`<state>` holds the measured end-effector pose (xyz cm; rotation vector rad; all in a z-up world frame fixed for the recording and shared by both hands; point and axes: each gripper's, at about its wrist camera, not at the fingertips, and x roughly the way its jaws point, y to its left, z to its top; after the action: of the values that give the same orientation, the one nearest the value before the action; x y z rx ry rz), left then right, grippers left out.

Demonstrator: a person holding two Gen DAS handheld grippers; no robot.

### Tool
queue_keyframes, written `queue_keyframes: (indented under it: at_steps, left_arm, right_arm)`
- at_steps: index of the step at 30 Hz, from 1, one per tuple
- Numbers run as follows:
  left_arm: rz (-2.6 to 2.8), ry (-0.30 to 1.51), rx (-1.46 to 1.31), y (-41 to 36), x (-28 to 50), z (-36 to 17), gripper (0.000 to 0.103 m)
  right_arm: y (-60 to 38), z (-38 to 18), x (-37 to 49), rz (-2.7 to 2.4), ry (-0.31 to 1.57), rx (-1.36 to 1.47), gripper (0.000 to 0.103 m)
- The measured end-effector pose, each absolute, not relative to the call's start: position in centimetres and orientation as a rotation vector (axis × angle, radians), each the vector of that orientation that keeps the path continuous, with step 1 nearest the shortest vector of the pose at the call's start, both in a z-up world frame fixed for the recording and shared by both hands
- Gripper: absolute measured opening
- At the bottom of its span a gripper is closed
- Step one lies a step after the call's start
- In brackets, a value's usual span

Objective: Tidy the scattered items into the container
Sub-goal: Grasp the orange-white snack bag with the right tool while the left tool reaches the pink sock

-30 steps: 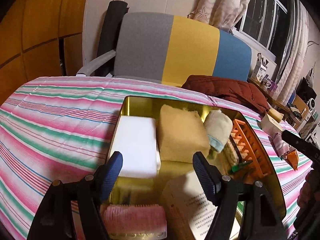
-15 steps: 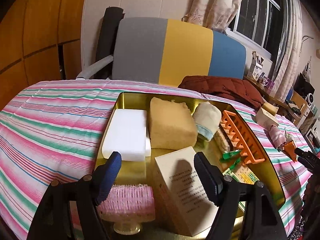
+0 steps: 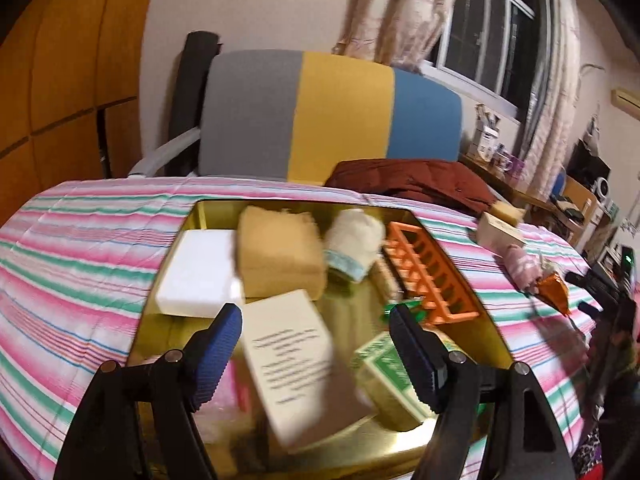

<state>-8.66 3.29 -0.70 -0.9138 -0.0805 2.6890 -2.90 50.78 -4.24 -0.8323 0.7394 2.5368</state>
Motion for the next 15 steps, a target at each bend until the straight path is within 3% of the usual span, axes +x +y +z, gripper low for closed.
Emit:
queue_keyframes:
  at_steps: [15]
  left_arm:
    - [2.5,0.037,-0.85,11.9,-6.7,0.6,0.078]
  right_arm:
    - [51.4,-4.8,-6.5,2.538,0.678,-0.858,0.103]
